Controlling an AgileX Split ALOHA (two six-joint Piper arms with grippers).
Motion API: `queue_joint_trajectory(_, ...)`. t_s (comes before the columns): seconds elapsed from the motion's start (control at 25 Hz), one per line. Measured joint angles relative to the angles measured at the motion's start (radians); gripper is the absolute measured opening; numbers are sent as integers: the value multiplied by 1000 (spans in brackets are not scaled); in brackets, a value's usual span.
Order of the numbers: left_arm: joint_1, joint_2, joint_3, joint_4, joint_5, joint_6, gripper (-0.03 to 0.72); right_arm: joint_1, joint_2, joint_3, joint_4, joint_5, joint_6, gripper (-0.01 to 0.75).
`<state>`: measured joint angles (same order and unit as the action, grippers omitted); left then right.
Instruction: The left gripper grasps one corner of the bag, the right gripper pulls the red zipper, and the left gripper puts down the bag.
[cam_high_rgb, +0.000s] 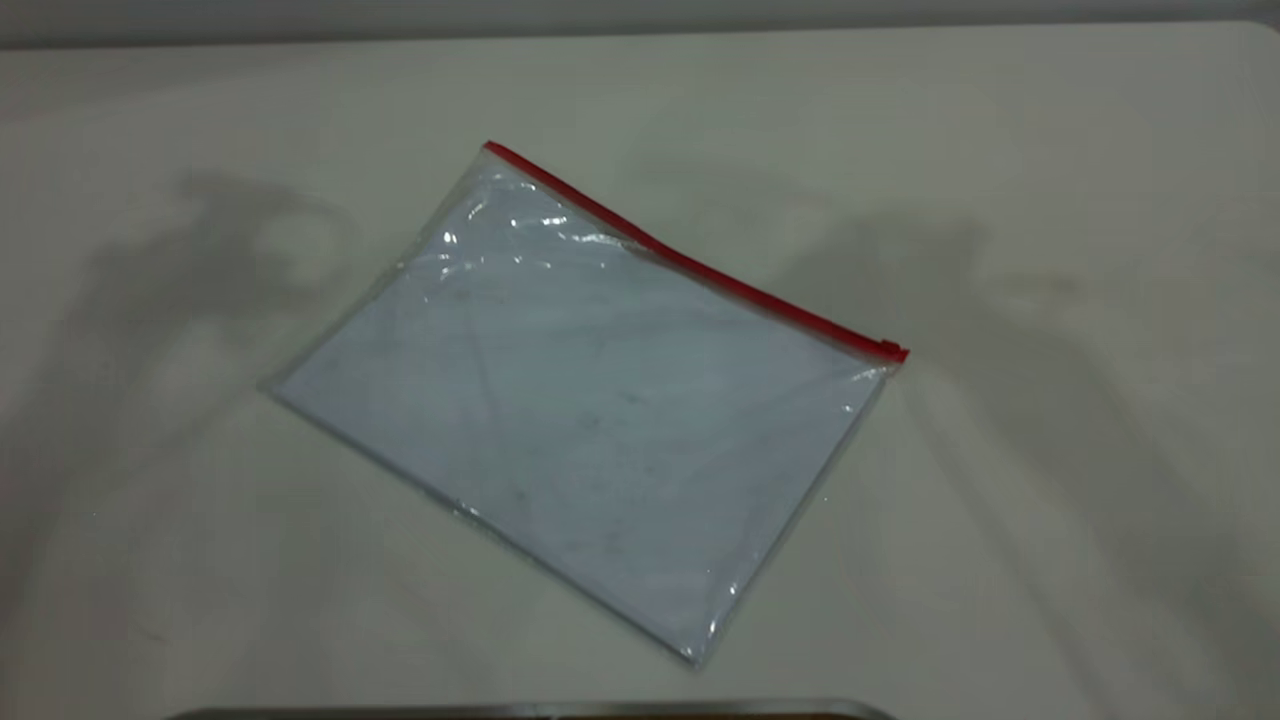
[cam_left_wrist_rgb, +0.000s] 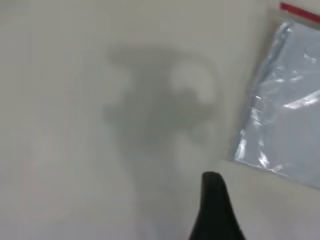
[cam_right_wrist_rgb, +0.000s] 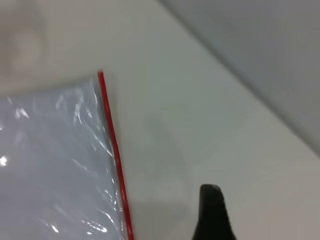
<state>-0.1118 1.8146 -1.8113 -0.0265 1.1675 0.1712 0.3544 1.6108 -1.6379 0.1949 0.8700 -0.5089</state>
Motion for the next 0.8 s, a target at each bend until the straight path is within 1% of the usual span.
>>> queue_joint_trajectory(0.24,0,-174,24,11,0,-83,583,0,-241,1,-2,158,66,563)
queue_joint_trajectory(0.4,0,-328,110,11,0,-88,583,0,-403,54,5,207,104,563)
queue_joint_trajectory(0.6,0,-587,316,11,0,-88,583,0,-634,239,13,251,134,563)
queue_joint_trajectory(0.8,0,-831,576,11,0,-107,583,0,-887,505,33,268,172,563)
